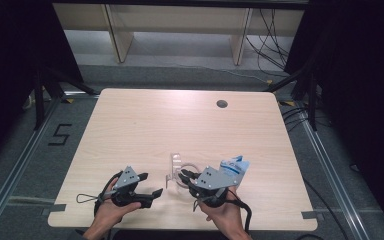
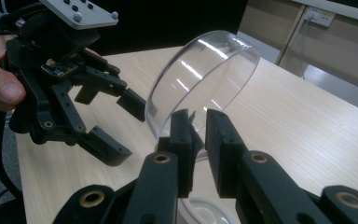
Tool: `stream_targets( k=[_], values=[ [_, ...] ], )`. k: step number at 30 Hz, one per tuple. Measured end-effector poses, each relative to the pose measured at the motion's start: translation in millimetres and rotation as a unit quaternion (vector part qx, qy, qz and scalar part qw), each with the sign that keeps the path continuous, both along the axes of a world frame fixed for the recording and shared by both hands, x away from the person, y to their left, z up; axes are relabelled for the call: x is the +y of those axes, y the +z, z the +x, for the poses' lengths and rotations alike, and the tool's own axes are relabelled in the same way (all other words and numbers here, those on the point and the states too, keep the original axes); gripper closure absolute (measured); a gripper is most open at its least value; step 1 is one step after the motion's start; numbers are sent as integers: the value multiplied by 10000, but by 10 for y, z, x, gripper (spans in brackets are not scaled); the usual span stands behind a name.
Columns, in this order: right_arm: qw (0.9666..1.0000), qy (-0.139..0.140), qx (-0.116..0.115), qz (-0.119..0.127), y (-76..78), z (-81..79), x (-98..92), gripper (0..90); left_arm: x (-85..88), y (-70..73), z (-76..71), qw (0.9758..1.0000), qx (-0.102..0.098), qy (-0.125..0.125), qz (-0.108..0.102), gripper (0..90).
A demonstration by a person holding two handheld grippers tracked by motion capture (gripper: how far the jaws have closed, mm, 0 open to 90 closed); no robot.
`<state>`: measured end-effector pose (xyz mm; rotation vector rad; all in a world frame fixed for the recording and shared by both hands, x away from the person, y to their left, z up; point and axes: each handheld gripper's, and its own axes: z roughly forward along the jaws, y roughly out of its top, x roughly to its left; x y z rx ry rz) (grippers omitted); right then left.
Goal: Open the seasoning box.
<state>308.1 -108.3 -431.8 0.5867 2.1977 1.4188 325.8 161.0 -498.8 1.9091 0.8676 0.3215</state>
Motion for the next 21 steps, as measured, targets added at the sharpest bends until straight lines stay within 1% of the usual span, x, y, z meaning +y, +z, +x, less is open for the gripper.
stream_targets(
  k=[1, 2, 5, 6, 7, 8, 10, 13, 14, 15, 16, 17, 18, 19, 20, 21],
  values=[
    [10000, 10, -35, -12, 0, 3, 9, 812, -1, -1, 0, 10000, 0, -3, 5, 203],
    [10000, 33, -16, -13, 4, 1, 15, 811, -4, -4, -1, 10000, 5, -4, -5, 204],
    [10000, 28, -2, 27, 0, -5, 43, 809, -10, -3, -8, 10000, 0, -38, 55, 204],
    [10000, 83, -2, 8, 1, -3, 48, 808, -13, -5, -8, 10000, 0, -46, 56, 204],
    [10000, 73, 13, -24, 2, -7, 52, 807, -14, -6, -8, 10000, 2, -45, 55, 204],
    [9999, 106, -1, -24, 0, -5, 59, 806, -15, -7, -7, 10000, 2, -35, 45, 204],
    [10000, 86, -24, 8, -9, -14, 77, 805, -15, -14, -2, 10000, 6, -45, 2, 206],
    [9999, 107, -10, -12, -11, -15, 73, 804, -11, -16, 5, 10000, -9, -59, 12, 210],
    [9999, 140, 10, -13, -12, -11, 70, 802, -10, -17, 2, 10000, -4, -30, -3, 214],
    [9999, 104, 34, -7, -10, -20, 63, 801, -6, -16, 3, 10000, -6, -38, 6, 215],
    [10000, 94, 3, 11, -13, -20, 61, 799, -4, -7, -3, 10000, 4, 10, 41, 215],
    [10000, 48, 50, 53, -12, -28, 51, 793, -5, -13, 3, 10000, -10, -8, -29, 215],
    [9999, 77, 95, 22, -7, -30, 32, 786, -3, -12, 5, 10000, -17, -7, -27, 215],
    [9999, 86, 11, 78, -6, -24, 25, 776, -2, -14, 5, 10000, -19, -4, -32, 215],
    [9999, 103, -1, 78, -1, -26, 7, 759, -1, -14, 6, 10000, -21, -10, -32, 215],
    [9999, 106, 37, 77, 9, -35, -15, 734, 0, -14, 6, 10000, -20, -11, -31, 215]
  ],
)
